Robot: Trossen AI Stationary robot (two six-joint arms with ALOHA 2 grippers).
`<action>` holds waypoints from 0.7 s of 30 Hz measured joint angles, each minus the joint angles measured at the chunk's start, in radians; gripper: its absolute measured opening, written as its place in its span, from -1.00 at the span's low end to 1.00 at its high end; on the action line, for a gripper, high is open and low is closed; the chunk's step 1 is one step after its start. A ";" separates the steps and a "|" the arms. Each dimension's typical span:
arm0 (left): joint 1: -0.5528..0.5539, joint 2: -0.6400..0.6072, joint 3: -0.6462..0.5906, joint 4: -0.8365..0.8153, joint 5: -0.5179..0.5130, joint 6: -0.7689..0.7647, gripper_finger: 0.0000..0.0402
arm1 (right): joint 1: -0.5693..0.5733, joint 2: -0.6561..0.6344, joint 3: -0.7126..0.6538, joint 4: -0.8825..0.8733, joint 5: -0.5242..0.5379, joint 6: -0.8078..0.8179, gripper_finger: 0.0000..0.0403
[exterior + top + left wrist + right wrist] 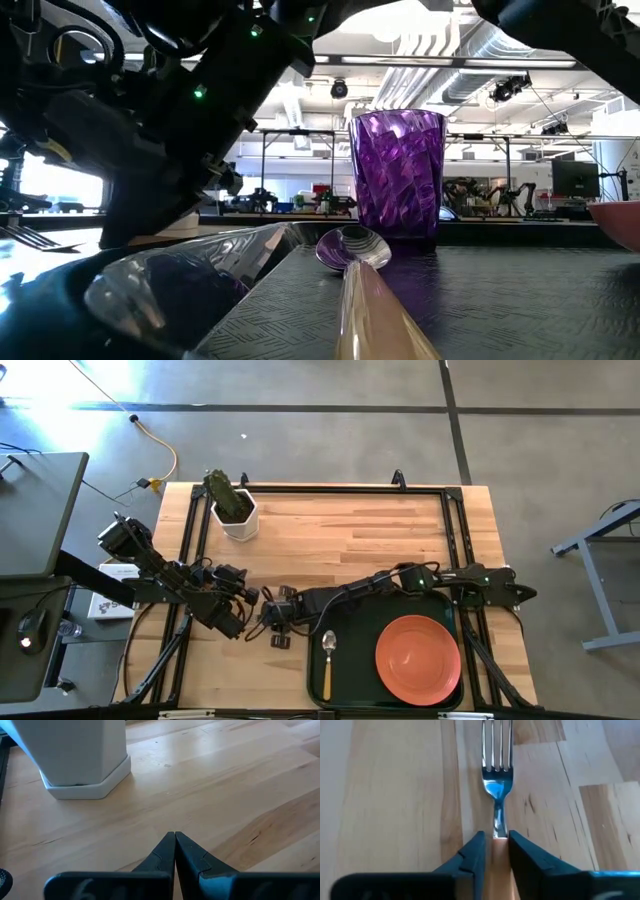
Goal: Pick and place plate/cup/fork/spoon on tray
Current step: Put the orange fork on the black serving tray in between the yellow spoon and orange plate
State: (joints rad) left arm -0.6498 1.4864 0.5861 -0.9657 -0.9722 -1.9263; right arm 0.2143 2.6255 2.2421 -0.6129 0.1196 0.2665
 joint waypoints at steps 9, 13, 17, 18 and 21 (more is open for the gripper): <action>0.000 0.000 0.000 0.079 0.025 0.077 -1.00 | -0.021 -0.002 0.003 -0.016 -0.054 -0.059 -0.91; 0.000 0.000 0.000 0.075 0.014 0.090 -1.00 | -0.016 0.006 0.056 -0.059 -0.052 -0.075 -0.88; 0.002 0.000 0.000 0.073 -0.037 0.107 -1.00 | 0.010 0.000 0.099 -0.154 0.035 -0.091 -0.87; 0.002 0.000 0.000 0.073 -0.055 0.113 -1.00 | 0.018 -0.011 0.088 -0.154 0.057 -0.089 -0.87; 0.003 0.000 0.000 0.073 -0.095 0.141 -1.00 | 0.039 -0.054 0.086 -0.185 0.131 -0.080 -0.87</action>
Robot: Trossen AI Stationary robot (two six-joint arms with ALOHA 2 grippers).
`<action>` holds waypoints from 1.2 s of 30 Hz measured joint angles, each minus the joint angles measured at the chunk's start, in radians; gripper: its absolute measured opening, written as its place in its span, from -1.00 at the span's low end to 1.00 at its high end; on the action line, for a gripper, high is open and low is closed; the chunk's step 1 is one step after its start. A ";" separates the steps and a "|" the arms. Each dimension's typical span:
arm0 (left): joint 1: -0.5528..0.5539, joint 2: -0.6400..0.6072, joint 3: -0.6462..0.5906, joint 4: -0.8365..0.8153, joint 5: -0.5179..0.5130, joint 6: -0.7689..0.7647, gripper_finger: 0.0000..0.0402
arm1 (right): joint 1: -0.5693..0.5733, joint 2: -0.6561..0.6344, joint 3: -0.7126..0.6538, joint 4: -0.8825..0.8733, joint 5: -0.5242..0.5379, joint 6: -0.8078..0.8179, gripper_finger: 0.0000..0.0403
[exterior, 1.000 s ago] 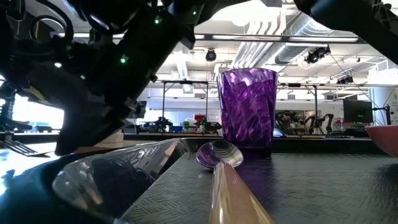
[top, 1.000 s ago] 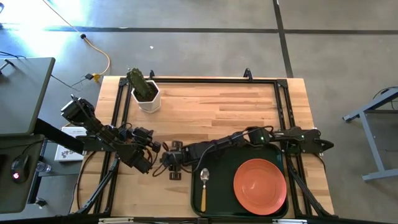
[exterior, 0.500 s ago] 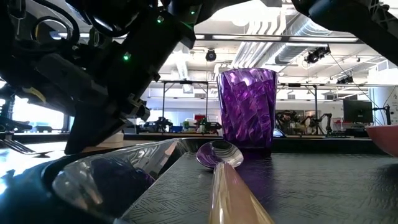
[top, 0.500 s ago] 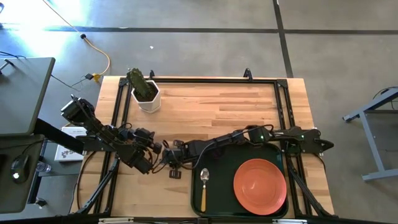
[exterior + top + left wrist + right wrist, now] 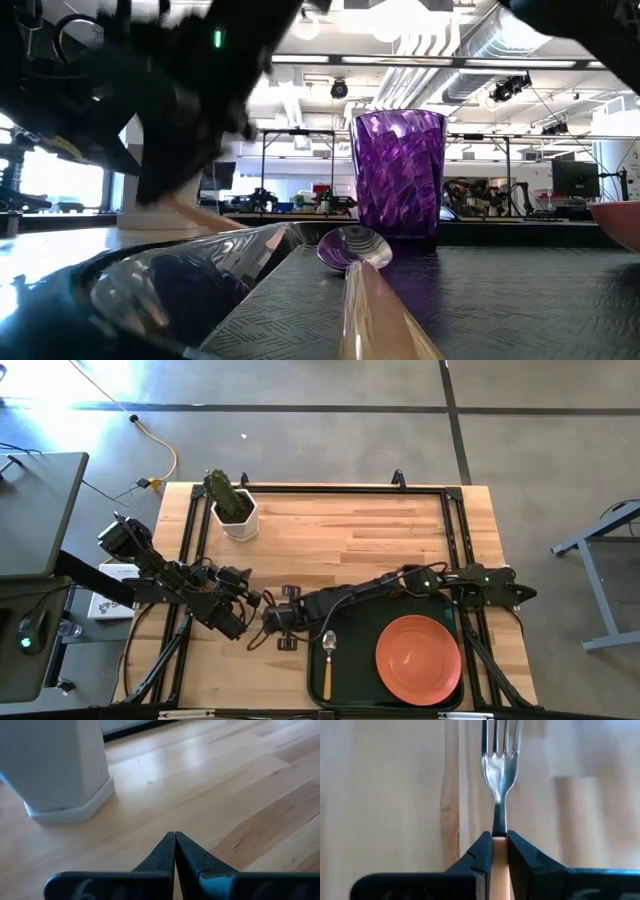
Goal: Pick and place plate/cup/fork/spoon on tray
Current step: Put the orange fork on the black serving tray in between the yellow spoon and orange plate
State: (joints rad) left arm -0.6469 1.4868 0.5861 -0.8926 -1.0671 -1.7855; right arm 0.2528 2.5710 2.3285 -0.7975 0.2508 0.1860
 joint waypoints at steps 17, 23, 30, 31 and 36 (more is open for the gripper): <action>0.146 0.000 0.000 0.002 -0.140 0.045 -1.00 | 0.086 -0.109 0.004 -0.101 0.085 0.147 -0.86; 0.189 0.000 0.000 0.002 -0.273 -0.004 -1.00 | 0.118 -0.111 0.004 -0.205 0.220 0.314 -0.81; 0.213 0.000 0.008 0.006 -0.500 -0.047 -1.00 | 0.153 -0.111 0.004 -0.359 0.299 0.504 -0.80; 0.225 0.000 0.022 0.002 -0.500 -0.031 -1.00 | 0.153 -0.111 0.004 -0.385 0.299 0.536 -0.80; 0.283 -0.007 0.092 0.034 -0.505 0.117 -1.00 | 0.163 -0.117 0.006 -0.523 0.354 0.732 -0.80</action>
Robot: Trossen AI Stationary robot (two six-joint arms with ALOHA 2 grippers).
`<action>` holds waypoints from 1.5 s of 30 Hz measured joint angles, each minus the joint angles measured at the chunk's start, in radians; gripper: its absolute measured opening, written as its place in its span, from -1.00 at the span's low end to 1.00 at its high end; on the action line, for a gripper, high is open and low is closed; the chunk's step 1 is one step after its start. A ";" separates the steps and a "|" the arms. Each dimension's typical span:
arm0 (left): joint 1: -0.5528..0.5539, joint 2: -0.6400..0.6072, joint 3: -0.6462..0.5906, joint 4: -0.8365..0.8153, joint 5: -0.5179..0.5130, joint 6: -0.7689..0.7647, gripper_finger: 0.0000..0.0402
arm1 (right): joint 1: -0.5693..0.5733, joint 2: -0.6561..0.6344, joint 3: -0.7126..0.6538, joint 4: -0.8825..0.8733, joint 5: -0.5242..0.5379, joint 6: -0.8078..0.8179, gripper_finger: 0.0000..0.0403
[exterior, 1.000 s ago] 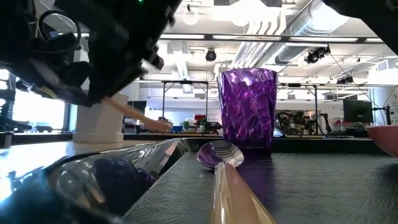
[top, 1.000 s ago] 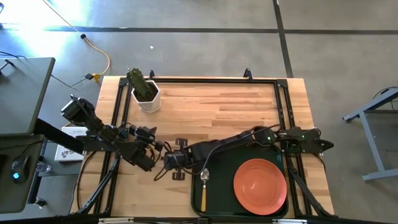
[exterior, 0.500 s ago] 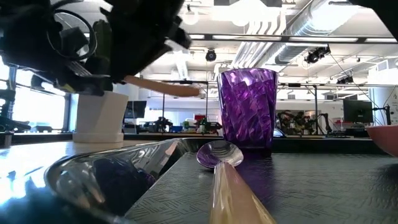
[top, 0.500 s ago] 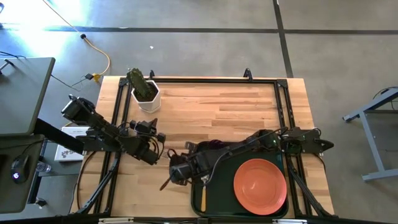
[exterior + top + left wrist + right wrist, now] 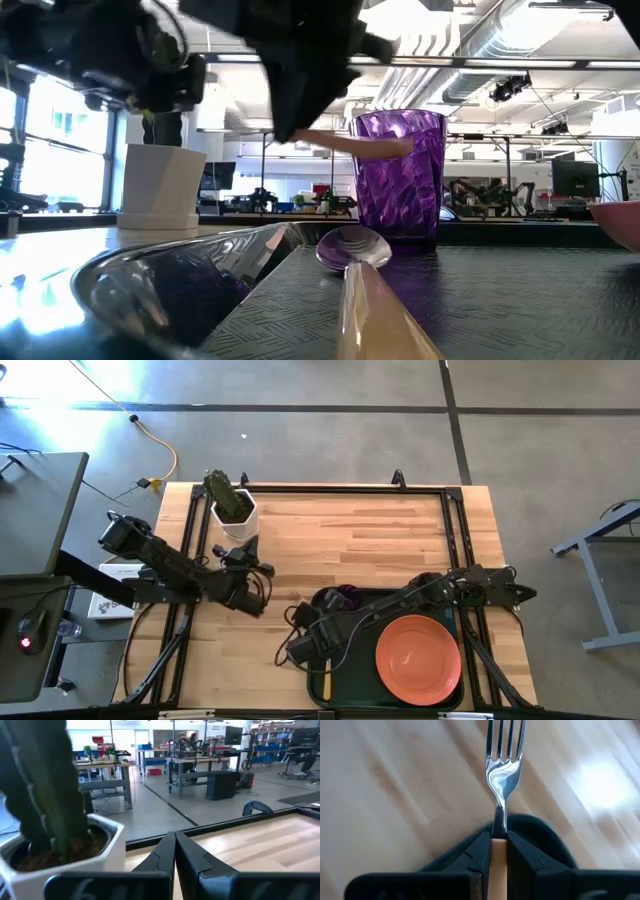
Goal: Pick and place plate/cup/fork/spoon on tray
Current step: Put the orange fork on the black serving tray in between the yellow spoon and orange plate
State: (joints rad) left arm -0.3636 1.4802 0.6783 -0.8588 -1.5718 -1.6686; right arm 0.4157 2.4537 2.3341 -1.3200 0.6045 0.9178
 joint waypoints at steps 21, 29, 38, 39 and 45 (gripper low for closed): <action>0.009 0.000 0.059 0.546 0.000 0.535 -1.00 | 0.373 -0.008 -0.005 -0.258 0.073 0.990 -0.80; 0.001 0.000 0.059 0.686 0.049 0.659 -1.00 | 0.388 -0.006 -0.113 -0.251 0.081 1.204 -0.80; -0.020 0.000 0.059 0.684 0.111 0.669 -1.00 | 0.369 -0.005 -0.241 -0.207 -0.104 1.279 -0.79; -0.024 0.000 0.059 0.684 0.111 0.669 -1.00 | 0.366 -0.005 -0.241 -0.194 -0.122 1.268 -0.79; -0.028 0.000 0.059 0.685 0.112 0.668 -1.00 | 0.323 -0.005 -0.241 -0.107 -0.148 1.142 -0.79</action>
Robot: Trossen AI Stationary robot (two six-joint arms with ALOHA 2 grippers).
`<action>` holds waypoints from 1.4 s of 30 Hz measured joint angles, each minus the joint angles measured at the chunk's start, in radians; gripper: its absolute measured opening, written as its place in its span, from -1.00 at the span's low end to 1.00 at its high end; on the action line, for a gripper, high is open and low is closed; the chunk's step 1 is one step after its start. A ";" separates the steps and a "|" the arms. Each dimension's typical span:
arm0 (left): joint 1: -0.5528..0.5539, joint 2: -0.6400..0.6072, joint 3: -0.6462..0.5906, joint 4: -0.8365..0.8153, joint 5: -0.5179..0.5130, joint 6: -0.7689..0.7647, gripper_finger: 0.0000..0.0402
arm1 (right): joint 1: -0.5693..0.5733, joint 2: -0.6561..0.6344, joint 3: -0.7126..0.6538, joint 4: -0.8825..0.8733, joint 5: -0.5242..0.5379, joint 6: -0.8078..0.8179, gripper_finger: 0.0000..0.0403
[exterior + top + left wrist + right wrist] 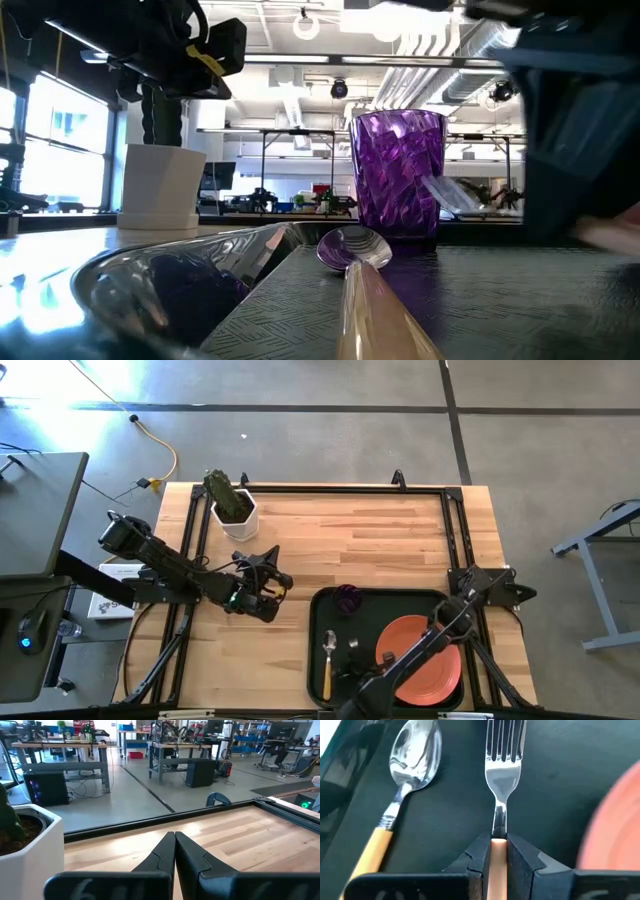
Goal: Pick and place plate/cup/fork/spoon on tray
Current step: Put the orange fork on the black serving tray in between the yellow spoon and orange plate
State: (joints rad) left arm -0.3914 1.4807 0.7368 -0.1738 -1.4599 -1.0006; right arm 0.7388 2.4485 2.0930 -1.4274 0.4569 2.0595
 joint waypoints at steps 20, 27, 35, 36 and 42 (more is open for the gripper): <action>-0.004 0.000 0.000 -0.001 0.020 0.009 -1.00 | -0.032 0.000 0.000 -0.001 -0.042 -0.153 -0.77; -0.031 0.000 -0.001 -0.001 0.062 0.026 -1.00 | -0.032 0.000 0.000 -0.002 -0.076 -0.169 -0.41; -0.057 0.000 -0.001 -0.001 0.061 0.027 -1.00 | -0.017 -0.013 0.000 -0.064 -0.089 -0.114 -0.10; -0.057 0.000 -0.001 -0.002 0.061 0.027 -1.00 | -0.012 -0.018 0.000 -0.082 -0.092 -0.108 -0.08; -0.056 0.000 -0.001 -0.003 0.059 0.028 -1.00 | 0.006 -0.024 0.000 -0.127 -0.125 -0.276 -0.07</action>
State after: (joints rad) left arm -0.4479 1.4807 0.7361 -0.1770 -1.4004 -0.9730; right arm 0.7452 2.4245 2.0930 -1.5547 0.3324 1.7835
